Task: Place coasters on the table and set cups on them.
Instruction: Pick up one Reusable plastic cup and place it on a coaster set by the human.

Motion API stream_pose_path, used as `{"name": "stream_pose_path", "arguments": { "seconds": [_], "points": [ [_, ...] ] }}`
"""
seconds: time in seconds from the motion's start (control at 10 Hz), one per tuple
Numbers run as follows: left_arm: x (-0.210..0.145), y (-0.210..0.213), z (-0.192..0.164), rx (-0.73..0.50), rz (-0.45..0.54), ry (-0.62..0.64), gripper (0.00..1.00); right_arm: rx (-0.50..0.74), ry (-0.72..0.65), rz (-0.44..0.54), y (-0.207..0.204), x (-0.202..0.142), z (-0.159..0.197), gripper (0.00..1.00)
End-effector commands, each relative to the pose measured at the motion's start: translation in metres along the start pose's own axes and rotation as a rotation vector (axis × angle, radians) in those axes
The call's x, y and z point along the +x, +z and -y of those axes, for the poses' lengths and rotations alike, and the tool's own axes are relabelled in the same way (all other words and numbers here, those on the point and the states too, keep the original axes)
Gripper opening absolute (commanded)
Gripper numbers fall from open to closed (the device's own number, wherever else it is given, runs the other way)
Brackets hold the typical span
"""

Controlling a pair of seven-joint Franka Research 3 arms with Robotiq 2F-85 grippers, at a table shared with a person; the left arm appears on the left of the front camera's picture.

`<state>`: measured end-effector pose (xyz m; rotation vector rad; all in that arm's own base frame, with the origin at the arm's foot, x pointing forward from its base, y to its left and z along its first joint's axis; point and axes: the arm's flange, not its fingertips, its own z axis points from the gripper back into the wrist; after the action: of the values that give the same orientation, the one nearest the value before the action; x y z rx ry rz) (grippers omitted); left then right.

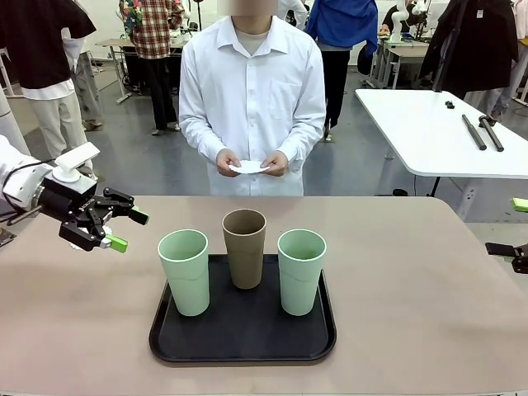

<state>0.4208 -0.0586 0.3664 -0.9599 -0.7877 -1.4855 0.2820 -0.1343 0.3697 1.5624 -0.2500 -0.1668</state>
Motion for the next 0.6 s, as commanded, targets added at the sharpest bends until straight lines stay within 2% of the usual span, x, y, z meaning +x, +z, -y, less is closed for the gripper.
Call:
{"name": "stream_pose_path", "arguments": {
  "seconds": [0.0, 0.2, 0.5],
  "points": [
    [-0.028, 0.000, -0.003, -0.037, 0.196, 0.006, 1.00, 0.024, 0.001, 0.013, -0.001, 0.004, -0.001, 1.00],
    [-0.049, -0.009, 0.004, -0.086, 0.258, -0.030, 1.00, 0.024, 0.001, 0.013, -0.001, 0.004, -0.001, 1.00],
    [-0.072, -0.025, 0.014, -0.058, 0.301, -0.061, 1.00, 0.024, 0.001, 0.013, -0.001, 0.004, -0.001, 1.00]
  ]
}}
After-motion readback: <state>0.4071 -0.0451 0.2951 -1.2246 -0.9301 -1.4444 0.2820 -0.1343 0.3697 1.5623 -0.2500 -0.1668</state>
